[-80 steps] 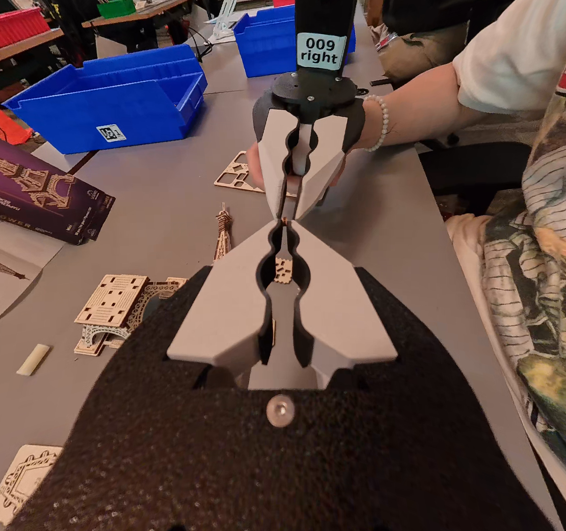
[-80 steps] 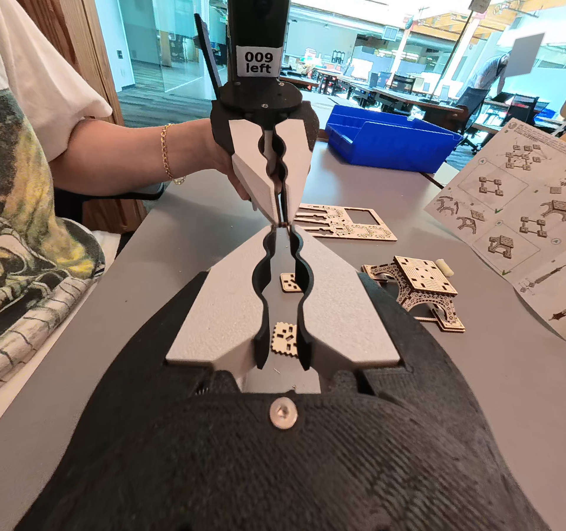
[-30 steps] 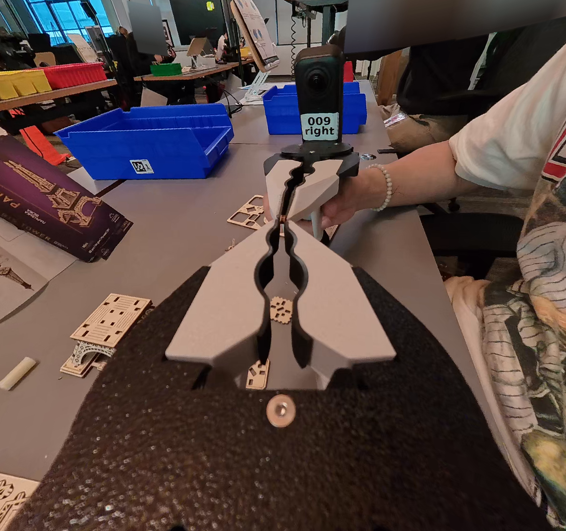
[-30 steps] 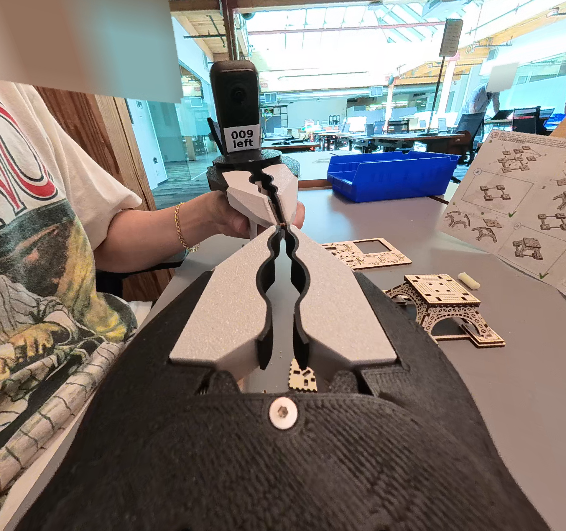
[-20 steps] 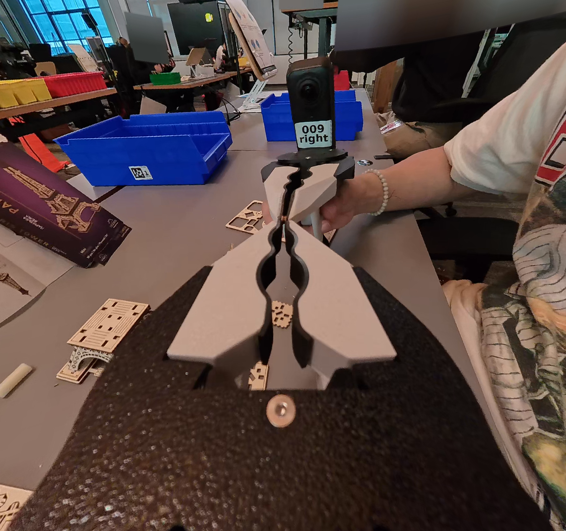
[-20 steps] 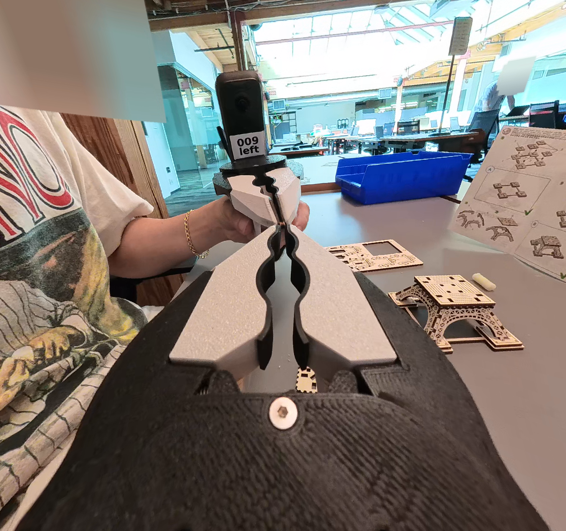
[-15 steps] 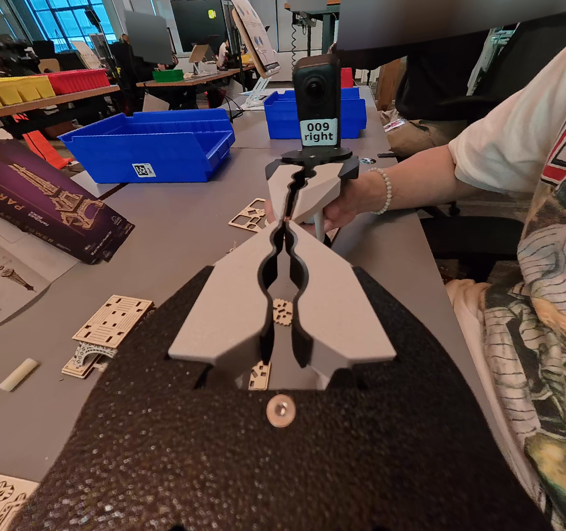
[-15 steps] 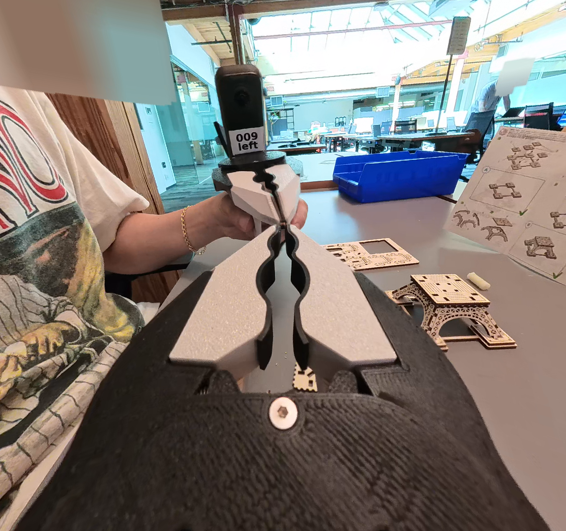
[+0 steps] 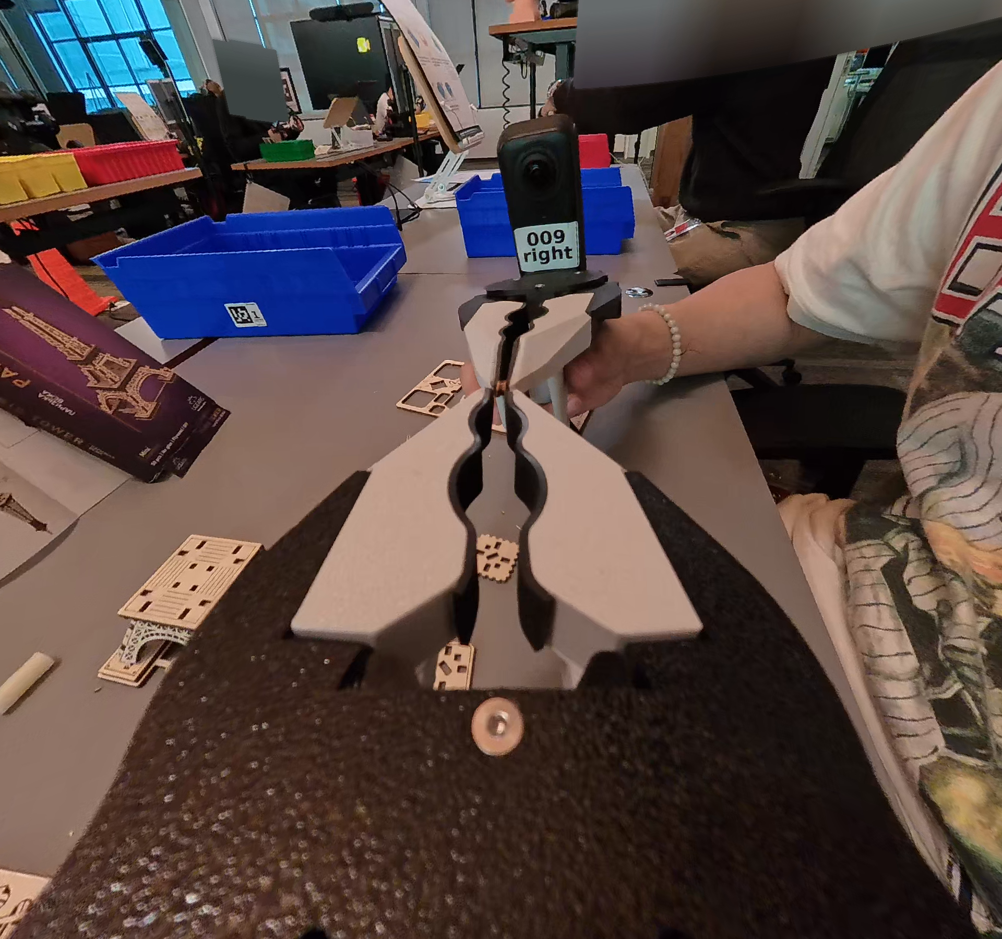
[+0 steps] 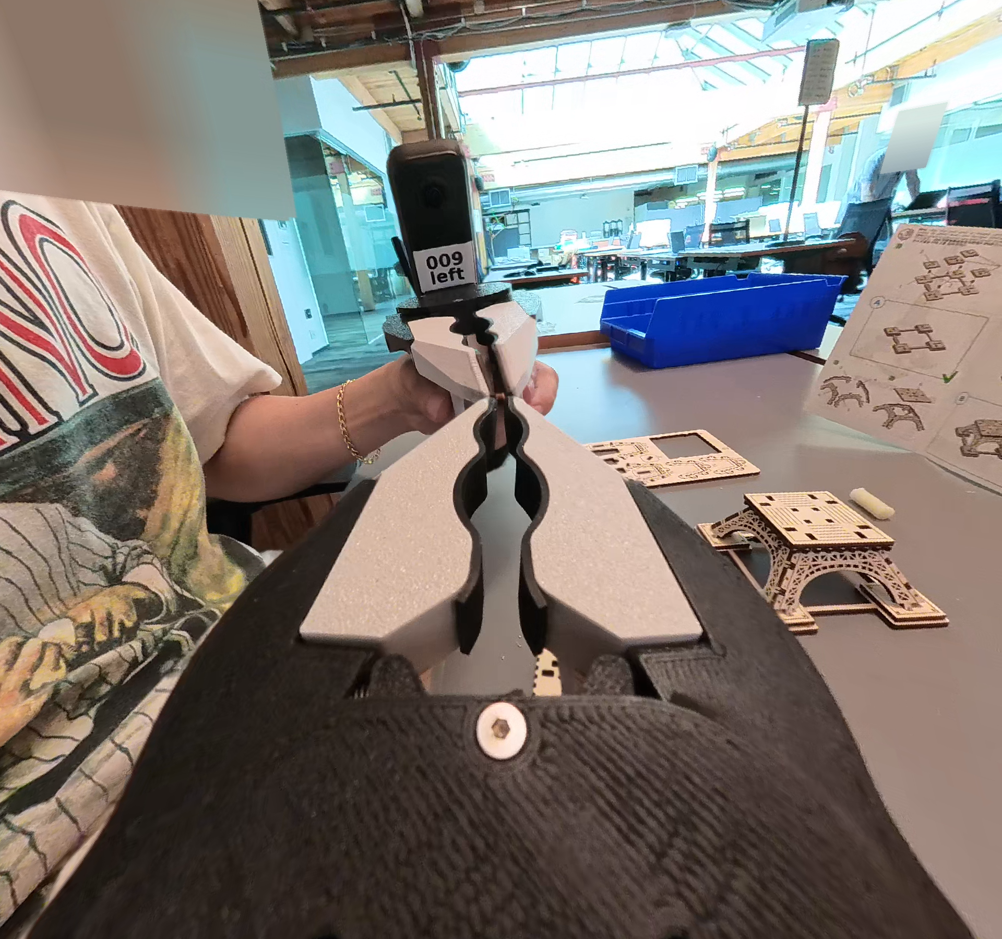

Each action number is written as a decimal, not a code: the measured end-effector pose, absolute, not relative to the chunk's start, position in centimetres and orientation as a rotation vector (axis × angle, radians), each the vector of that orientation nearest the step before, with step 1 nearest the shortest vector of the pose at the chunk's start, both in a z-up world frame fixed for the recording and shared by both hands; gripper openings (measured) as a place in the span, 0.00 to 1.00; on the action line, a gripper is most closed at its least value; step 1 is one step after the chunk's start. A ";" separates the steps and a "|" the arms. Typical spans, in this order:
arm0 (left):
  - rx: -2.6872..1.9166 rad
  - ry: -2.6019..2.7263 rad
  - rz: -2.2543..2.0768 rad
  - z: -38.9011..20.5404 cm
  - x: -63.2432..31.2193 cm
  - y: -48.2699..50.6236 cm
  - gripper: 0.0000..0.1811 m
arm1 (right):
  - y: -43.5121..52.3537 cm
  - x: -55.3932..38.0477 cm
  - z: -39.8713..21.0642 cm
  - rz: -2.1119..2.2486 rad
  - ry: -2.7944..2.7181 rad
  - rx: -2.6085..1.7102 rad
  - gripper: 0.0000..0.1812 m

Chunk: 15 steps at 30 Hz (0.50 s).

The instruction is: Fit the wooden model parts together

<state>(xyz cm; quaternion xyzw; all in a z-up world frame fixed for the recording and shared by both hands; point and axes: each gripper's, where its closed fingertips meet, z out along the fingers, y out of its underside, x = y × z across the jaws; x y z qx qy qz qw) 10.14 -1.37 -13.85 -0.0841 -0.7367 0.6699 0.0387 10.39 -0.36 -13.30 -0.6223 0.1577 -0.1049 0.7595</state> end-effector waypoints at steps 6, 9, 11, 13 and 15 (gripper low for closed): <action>-0.269 -2.251 2.059 -13.9 9.9 -1.5 0.00 | -0.2 10.3 -13.4 -0.210 0.344 -1.352 0.00; -0.287 -2.252 2.060 -13.8 9.8 -1.4 0.00 | -0.2 10.2 -13.3 -0.209 0.337 -1.351 0.00; -0.292 -2.279 2.054 -14.0 9.9 -1.4 0.00 | -0.2 10.3 -13.4 -0.212 0.343 -1.357 0.00; -0.267 -2.339 1.998 -14.5 10.3 -1.3 0.00 | -0.4 10.6 -13.9 -0.263 0.349 -1.395 0.02; -0.239 -2.478 1.866 -15.8 11.3 -0.7 0.00 | -1.2 11.7 -14.8 -0.407 0.361 -1.492 0.10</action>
